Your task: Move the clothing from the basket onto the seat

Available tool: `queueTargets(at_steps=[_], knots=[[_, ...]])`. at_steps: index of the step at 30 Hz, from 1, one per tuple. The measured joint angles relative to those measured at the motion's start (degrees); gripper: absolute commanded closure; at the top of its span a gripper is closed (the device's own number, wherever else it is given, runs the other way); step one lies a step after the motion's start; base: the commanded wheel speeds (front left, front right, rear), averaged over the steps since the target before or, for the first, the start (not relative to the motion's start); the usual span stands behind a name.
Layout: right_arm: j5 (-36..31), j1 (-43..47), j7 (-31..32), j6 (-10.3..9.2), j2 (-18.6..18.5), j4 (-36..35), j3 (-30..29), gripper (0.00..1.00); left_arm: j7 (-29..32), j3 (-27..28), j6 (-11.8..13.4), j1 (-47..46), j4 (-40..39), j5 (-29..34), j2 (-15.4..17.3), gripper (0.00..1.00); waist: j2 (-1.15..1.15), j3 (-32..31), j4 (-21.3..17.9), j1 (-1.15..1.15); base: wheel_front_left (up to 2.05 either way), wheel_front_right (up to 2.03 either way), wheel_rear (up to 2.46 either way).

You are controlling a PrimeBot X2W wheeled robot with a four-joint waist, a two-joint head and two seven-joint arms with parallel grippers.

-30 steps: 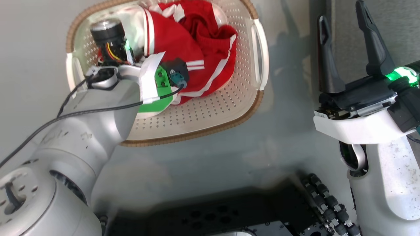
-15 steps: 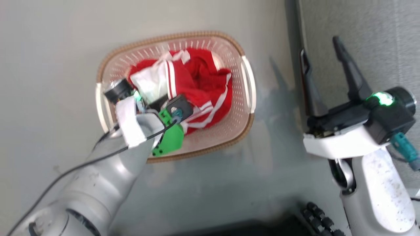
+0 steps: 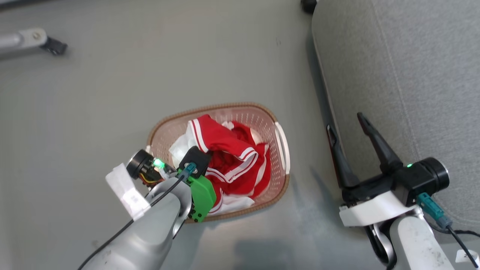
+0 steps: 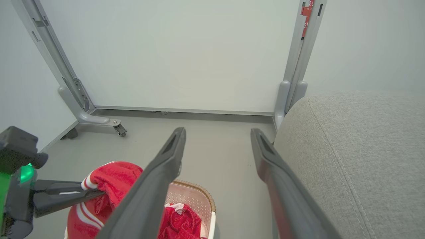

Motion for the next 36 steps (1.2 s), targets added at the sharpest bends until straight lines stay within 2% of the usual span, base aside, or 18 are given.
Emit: queueTargets(at_steps=[3,11,19,27,36], knots=[[0.0,1.85,0.0,0.0,0.0,0.78,0.37,0.0,0.0,2.2,1.15,3.26,-4.44,-1.13,0.78,1.0,0.0,-4.01,0.24,0.0,0.0,0.0,0.0],[0.0,7.8,0.0,0.0,-0.01,2.86,1.66,0.0,-0.01,6.97,1.45,9.34,-14.84,-4.17,2.11,1.0,0.0,-14.11,0.91,0.0,0.0,0.0,0.0],[0.67,10.42,0.0,0.0,0.0,4.25,4.2,0.0,0.01,8.81,2.64,13.29,-25.95,-5.19,3.98,1.0,0.0,-22.64,0.91,-0.01,0.0,0.0,0.0],[0.82,10.43,0.0,0.0,0.0,4.45,4.79,0.0,3.44,8.21,4.1,15.16,-34.97,-5.65,4.98,1.0,0.0,-25.06,0.69,0.0,0.0,0.0,0.0],[0.63,10.18,-0.01,0.0,0.0,4.86,5.38,0.0,7.87,6.21,4.32,17.67,-43.13,-6.69,5.58,1.0,0.0,-25.25,1.15,0.0,0.0,0.0,0.0]])
